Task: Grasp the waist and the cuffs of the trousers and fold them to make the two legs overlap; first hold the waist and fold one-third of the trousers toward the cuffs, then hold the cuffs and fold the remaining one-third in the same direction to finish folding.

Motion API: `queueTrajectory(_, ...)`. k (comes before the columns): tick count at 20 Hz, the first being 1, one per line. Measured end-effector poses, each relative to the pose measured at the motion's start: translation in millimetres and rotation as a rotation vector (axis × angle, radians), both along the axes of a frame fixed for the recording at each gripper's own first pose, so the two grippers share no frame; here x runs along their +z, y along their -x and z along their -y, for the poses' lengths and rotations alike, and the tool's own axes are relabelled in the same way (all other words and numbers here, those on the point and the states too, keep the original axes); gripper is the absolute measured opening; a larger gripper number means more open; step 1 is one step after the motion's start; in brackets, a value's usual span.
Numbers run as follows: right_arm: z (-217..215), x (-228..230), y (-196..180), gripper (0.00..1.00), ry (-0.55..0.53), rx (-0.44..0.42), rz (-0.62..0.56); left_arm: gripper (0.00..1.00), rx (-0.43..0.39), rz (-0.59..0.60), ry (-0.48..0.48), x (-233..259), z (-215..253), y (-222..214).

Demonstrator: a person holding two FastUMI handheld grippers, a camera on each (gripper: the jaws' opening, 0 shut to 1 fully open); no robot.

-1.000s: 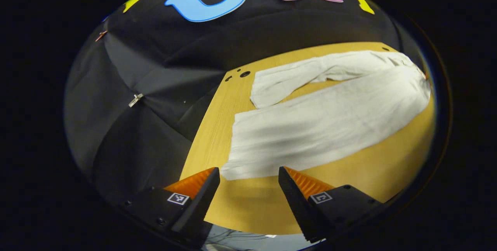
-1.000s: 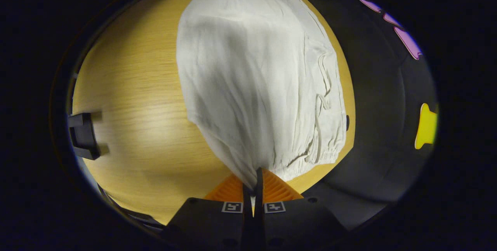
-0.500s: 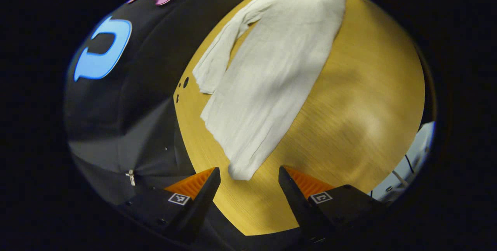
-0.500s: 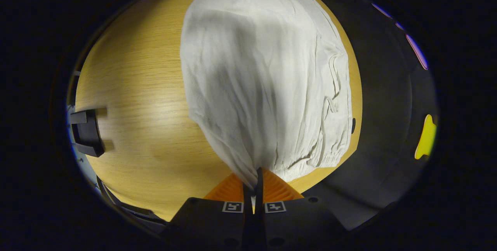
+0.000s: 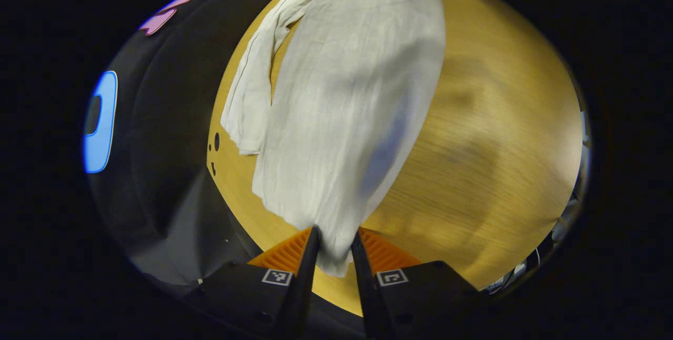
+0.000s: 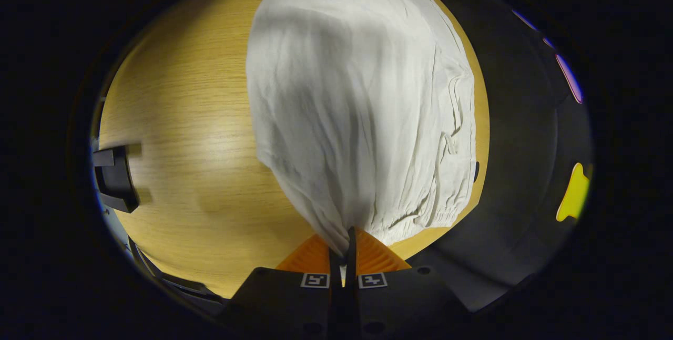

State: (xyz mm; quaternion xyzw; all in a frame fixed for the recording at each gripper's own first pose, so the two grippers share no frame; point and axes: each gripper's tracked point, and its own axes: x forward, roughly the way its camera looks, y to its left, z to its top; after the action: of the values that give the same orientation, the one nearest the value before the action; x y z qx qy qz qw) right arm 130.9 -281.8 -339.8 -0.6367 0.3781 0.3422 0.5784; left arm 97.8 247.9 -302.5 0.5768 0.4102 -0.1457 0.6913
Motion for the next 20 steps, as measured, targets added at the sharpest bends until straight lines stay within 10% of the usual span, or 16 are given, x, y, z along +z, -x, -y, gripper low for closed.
queueTrajectory(5,-0.1,0.6,-0.8,0.05,-0.008,-0.006,0.013,0.11,0.011,-0.003,-0.019,-7.2,-0.6,2.8)
queueTrajectory(20,5.9,6.2,-1.0,0.05,-0.006,0.019,0.051,0.05,0.109,0.171,0.017,25.0,-1.5,13.1)
